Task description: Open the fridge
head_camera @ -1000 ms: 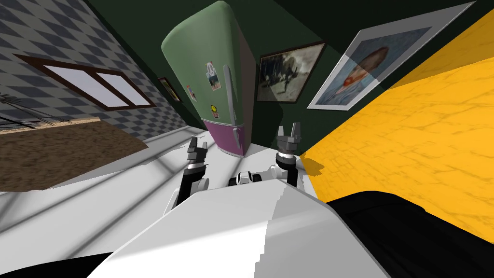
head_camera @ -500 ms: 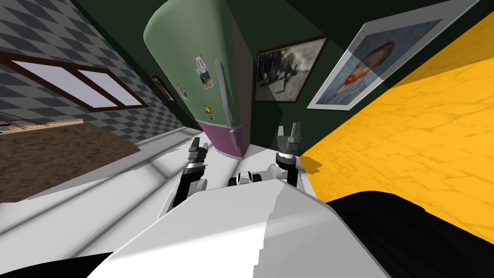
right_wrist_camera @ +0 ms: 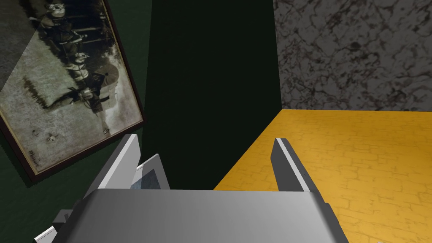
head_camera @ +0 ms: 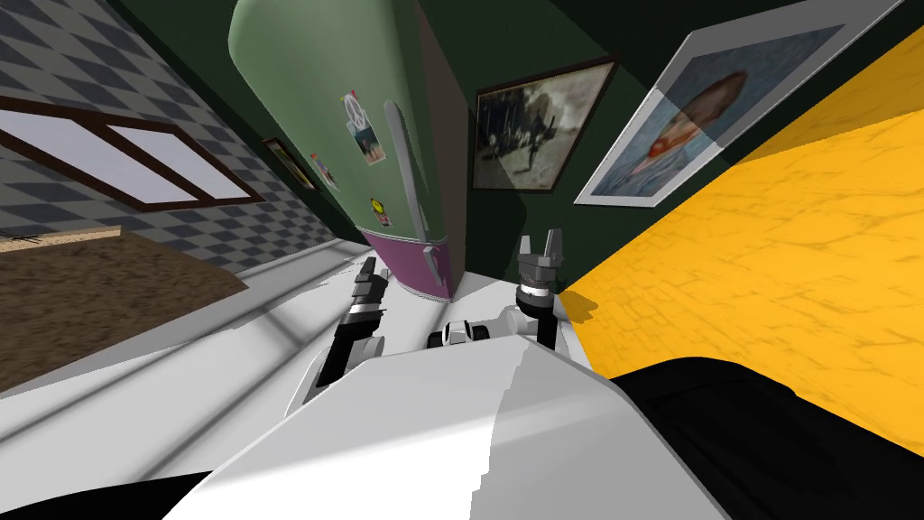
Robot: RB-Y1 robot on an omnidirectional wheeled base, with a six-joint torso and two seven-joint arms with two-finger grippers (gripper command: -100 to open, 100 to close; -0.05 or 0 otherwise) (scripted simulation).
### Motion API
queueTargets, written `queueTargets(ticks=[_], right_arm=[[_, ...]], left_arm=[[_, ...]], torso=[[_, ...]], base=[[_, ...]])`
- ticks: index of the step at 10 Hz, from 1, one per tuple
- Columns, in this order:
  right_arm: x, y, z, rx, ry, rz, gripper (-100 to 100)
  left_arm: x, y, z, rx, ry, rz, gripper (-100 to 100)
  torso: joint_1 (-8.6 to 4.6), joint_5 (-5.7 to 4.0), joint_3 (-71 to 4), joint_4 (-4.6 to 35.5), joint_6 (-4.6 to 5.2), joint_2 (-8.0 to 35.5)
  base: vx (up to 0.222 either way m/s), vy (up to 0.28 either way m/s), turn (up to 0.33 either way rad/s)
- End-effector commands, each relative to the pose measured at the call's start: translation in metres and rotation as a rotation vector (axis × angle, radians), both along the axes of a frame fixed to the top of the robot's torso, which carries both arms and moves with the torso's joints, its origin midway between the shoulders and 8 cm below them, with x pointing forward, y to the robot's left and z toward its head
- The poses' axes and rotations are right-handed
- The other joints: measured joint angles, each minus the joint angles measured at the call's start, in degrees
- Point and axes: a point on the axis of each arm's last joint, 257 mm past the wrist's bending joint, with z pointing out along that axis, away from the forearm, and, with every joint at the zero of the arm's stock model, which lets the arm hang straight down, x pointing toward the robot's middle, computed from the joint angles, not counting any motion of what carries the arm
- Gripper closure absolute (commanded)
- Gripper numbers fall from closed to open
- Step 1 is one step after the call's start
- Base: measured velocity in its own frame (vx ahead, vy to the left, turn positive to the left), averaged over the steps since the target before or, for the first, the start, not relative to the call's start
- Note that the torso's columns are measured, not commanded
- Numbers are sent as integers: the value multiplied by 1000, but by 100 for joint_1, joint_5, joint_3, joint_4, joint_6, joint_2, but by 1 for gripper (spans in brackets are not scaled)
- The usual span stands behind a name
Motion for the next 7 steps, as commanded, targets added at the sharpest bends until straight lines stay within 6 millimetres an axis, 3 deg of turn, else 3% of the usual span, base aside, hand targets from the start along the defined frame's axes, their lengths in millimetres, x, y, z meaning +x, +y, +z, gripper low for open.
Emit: queueTargets(ticks=[1,7], right_arm=[[0,0,0,0,0,0,0],[0,0,0,0,0,0,0]], left_arm=[[3,2,-6,17,40,10,-100],[6,5,-17,68,120,23,-100]], torso=[[-2,-1,0,0,0,0],[-2,-1,-1,0,0,-1]], base=[[87,-40,-48],[84,-38,-37]])
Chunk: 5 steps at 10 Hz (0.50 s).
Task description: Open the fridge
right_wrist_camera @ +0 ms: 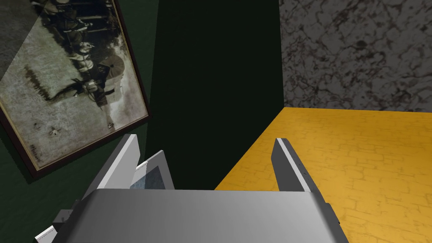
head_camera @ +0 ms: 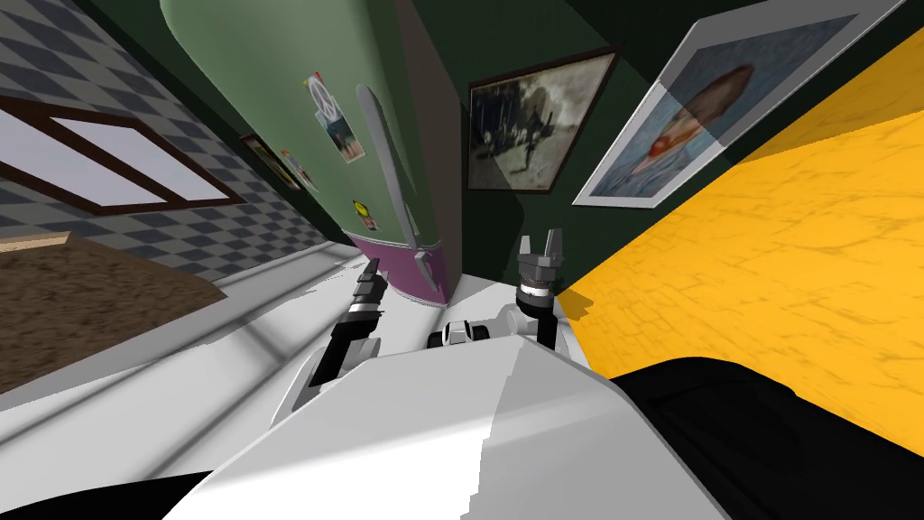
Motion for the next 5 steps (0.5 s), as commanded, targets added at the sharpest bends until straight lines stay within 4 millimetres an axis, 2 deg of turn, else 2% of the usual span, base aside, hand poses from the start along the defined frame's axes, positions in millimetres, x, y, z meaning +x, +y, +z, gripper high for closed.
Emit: queueTargets(ticks=[1,5], right_arm=[[0,0,0,0,0,0,0],[0,0,0,0,0,0,0]], left_arm=[[1,2,-5,25,37,6,-100],[3,5,-14,73,99,14,-100]], torso=[[4,1,-2,-1,0,-3],[-2,0,-1,0,0,-1]], base=[[93,-33,-38],[95,-41,-39]])
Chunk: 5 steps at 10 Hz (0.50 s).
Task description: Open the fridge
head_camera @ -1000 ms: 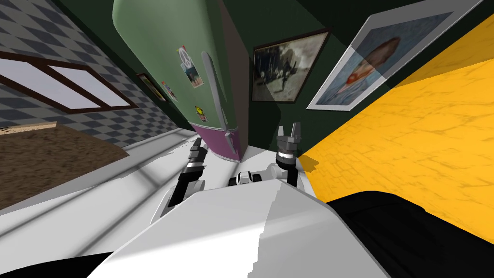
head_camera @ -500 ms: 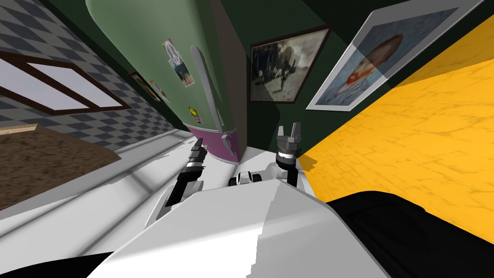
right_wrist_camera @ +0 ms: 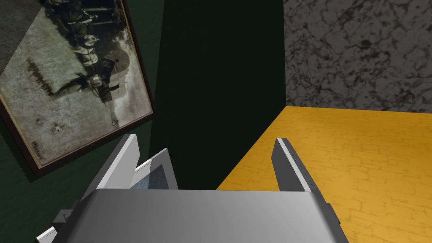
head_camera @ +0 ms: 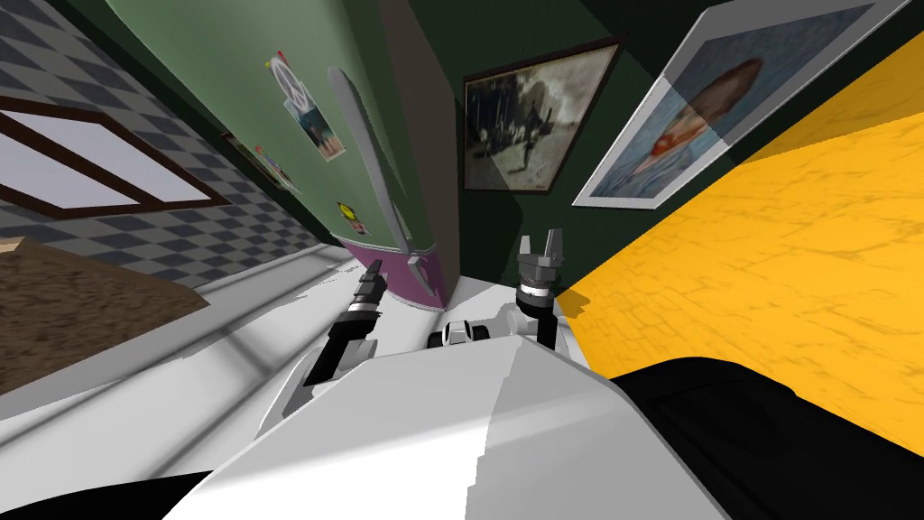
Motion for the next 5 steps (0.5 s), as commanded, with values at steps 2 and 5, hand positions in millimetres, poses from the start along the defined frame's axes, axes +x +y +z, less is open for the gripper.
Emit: queueTargets(ticks=[2,5], right_arm=[[0,0,0,0,0,0,0],[0,0,0,0,0,0,0]], left_arm=[[1,4,-9,49,64,10,-100],[1,9,-18,88,118,23,-100]], torso=[[6,2,-3,-1,0,-5],[1,0,-1,-1,0,-2]], base=[[117,-31,-52],[119,-34,-46]])
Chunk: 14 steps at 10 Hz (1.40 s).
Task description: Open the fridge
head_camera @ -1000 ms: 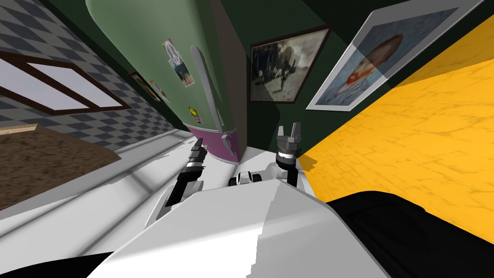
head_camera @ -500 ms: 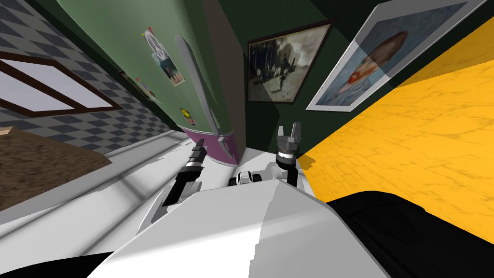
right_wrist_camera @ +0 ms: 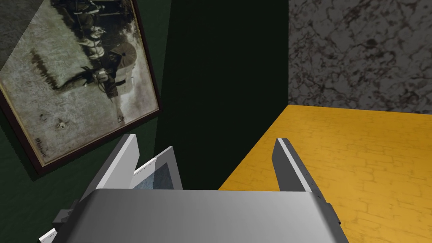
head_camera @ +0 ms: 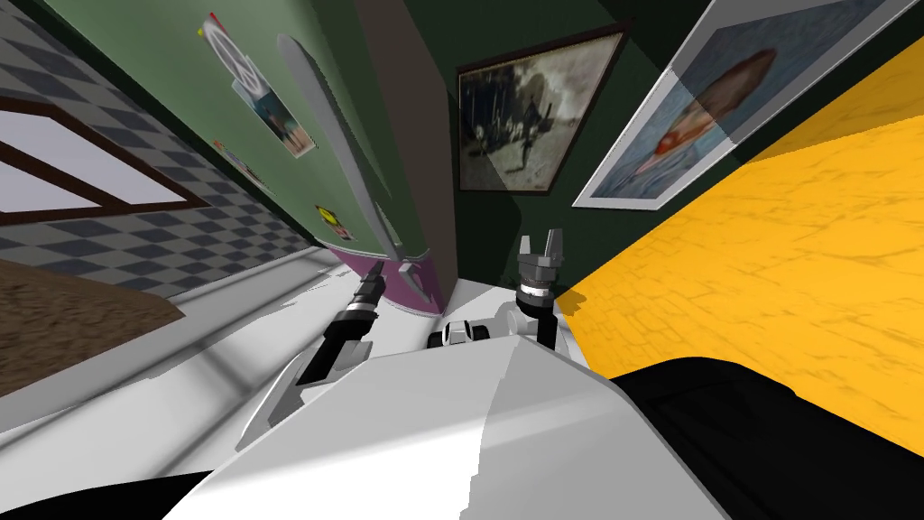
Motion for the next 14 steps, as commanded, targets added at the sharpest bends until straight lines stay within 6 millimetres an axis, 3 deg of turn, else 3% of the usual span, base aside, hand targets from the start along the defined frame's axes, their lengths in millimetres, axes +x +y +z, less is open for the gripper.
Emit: queueTargets(ticks=[1,7,10,11,13,14], right_arm=[[0,0,0,0,0,0,0],[0,0,0,0,0,0,0],[0,0,0,0,0,0,0],[0,0,0,0,0,0,0],[0,0,0,0,0,0,0],[0,0,0,0,0,0,0]], left_arm=[[0,4,-8,33,49,14,-100],[-1,14,-22,95,133,41,-100],[-2,12,-17,91,126,40,-100],[-3,12,-17,90,127,41,100],[-5,-6,-12,98,113,-18,100],[-5,-6,-12,98,113,-18,100]], torso=[[3,1,2,1,0,3],[7,2,1,1,0,2],[12,3,-4,-1,0,-10],[7,3,-1,-1,0,2],[50,17,16,2,-3,29],[78,21,31,16,-12,51]], base=[[120,-45,-59],[103,-31,-41],[79,8,-9],[11,0,-6],[-142,170,-116],[-192,235,-81]])
